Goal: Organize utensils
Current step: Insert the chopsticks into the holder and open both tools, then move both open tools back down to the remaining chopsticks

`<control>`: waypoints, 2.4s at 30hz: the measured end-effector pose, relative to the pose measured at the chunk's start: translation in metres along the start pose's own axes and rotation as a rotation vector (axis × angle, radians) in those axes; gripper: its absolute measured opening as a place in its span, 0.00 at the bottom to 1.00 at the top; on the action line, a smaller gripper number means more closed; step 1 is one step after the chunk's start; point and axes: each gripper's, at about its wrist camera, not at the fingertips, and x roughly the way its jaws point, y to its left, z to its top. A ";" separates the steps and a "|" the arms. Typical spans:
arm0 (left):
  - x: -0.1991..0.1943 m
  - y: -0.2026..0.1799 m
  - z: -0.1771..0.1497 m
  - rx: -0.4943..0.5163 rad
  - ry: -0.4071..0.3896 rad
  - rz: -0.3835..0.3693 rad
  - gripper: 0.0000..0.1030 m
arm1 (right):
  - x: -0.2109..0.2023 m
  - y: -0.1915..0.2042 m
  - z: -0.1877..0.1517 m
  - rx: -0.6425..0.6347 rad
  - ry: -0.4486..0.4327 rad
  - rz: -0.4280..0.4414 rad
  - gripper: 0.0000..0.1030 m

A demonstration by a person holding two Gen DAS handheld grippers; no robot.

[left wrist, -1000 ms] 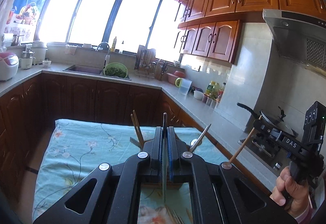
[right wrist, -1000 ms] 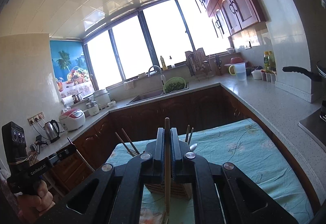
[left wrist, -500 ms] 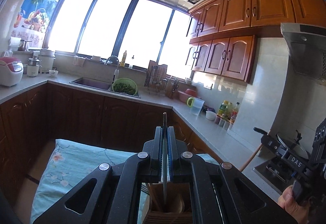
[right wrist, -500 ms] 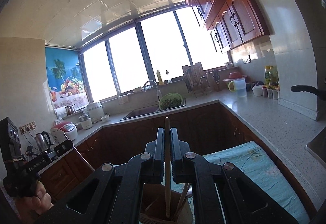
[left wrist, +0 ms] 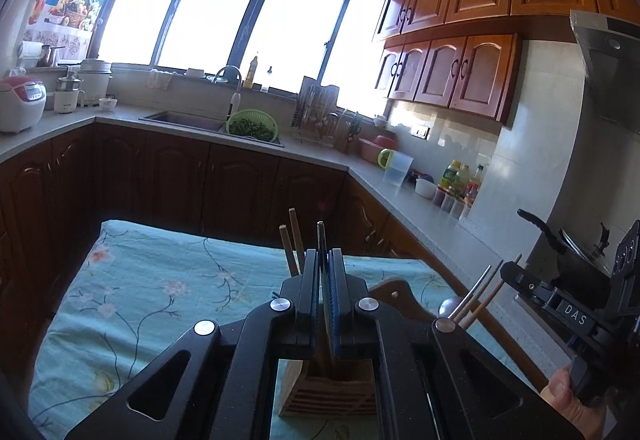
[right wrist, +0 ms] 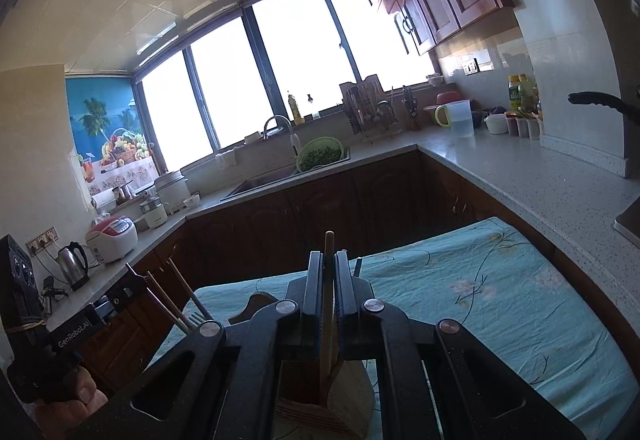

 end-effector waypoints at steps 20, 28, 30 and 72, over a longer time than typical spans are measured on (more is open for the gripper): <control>0.004 0.010 0.013 0.001 0.040 0.012 0.03 | 0.004 -0.009 -0.001 0.044 0.027 0.012 0.14; -0.037 0.010 0.003 -0.007 -0.022 0.019 0.30 | -0.039 -0.006 0.011 0.059 -0.077 0.052 0.77; -0.048 0.011 -0.002 -0.013 -0.026 0.033 0.47 | -0.050 -0.005 0.010 0.051 -0.097 0.053 0.86; -0.170 -0.018 -0.112 -0.016 0.294 0.072 0.80 | -0.156 -0.037 -0.131 0.078 0.142 -0.060 0.98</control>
